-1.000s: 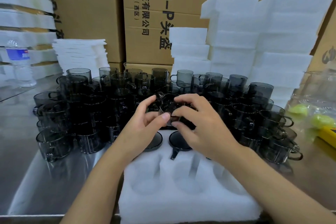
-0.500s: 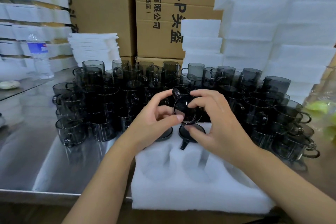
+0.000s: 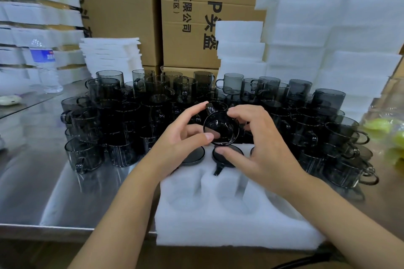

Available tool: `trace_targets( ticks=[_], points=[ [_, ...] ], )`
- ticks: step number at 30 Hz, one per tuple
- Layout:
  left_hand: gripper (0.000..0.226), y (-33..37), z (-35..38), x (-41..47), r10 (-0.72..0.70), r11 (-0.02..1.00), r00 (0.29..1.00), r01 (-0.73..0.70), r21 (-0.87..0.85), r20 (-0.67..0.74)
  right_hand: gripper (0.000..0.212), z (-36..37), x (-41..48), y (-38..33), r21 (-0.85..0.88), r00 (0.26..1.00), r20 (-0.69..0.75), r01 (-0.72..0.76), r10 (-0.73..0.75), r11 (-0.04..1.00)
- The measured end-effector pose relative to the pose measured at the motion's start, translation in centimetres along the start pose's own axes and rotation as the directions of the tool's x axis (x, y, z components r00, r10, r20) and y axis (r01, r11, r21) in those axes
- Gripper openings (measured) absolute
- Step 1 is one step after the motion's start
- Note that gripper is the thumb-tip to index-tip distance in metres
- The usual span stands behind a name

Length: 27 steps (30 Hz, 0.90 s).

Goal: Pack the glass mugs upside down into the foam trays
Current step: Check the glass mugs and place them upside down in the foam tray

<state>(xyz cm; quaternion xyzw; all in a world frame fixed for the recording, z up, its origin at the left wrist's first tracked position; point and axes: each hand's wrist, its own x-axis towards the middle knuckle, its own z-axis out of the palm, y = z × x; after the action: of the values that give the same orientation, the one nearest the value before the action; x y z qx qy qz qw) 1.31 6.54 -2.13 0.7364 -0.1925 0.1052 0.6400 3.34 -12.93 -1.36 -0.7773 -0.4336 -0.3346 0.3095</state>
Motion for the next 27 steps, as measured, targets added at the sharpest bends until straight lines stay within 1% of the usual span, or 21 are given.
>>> trace_targets(
  ticks=[2,5,10,13,15,17,19,21,23,25,27],
  points=[
    [0.068,0.02,-0.06,-0.06,0.021,1.000,1.000,-0.021,-0.008,0.015,0.055,0.00,0.01,0.00,-0.008,1.000,-0.003,0.012,-0.012,1.000],
    [0.072,0.04,-0.09,0.00,0.043,0.999,0.999,-0.042,-0.026,0.014,0.053,0.01,0.08,-0.03,-0.018,1.000,-0.025,0.002,-0.003,1.000],
    [0.067,-0.03,-0.03,0.01,0.047,0.999,0.999,-0.047,-0.020,-0.015,0.051,-0.04,0.01,-0.13,-0.035,0.999,-0.036,-0.034,0.032,0.999],
    [0.065,-0.10,0.07,0.13,0.039,0.999,0.999,-0.039,-0.020,-0.020,0.057,-0.06,-0.14,-0.26,-0.036,0.998,-0.013,-0.058,0.057,0.998],
    [0.064,-0.06,0.07,0.09,0.047,0.999,0.999,-0.047,-0.018,-0.002,0.064,-0.07,-0.19,-0.35,-0.012,0.996,0.025,-0.084,0.084,0.996],
    [0.064,-0.13,-0.16,0.03,0.056,0.998,0.998,-0.056,-0.012,0.026,0.068,-0.13,-0.17,-0.43,0.014,0.995,0.061,-0.080,0.079,0.997],
    [0.060,-0.32,-0.38,0.07,0.055,0.998,0.998,-0.053,-0.044,0.032,0.069,-0.21,-0.11,-0.49,0.025,0.996,0.082,-0.042,0.040,0.999],
    [0.050,-0.50,-0.39,0.13,0.032,0.988,0.999,-0.030,-0.149,0.014,0.069,-0.27,-0.08,-0.49,0.020,0.995,0.096,-0.002,0.000,1.000],
    [0.039,-0.57,-0.38,0.12,0.007,0.967,1.000,-0.005,-0.254,0.006,0.069,-0.33,-0.08,-0.46,0.026,0.994,0.108,0.007,-0.010,1.000],
    [0.035,-0.51,-0.41,0.04,-0.009,0.968,0.999,0.016,-0.250,0.030,0.073,-0.36,-0.12,-0.50,0.035,0.992,0.125,-0.002,-0.003,0.999],
    [0.033,-0.47,-0.39,-0.02,0.017,0.980,0.998,-0.005,-0.200,0.056,0.077,-0.33,-0.14,-0.62,0.015,0.989,0.143,0.018,-0.020,1.000]
  ],
)
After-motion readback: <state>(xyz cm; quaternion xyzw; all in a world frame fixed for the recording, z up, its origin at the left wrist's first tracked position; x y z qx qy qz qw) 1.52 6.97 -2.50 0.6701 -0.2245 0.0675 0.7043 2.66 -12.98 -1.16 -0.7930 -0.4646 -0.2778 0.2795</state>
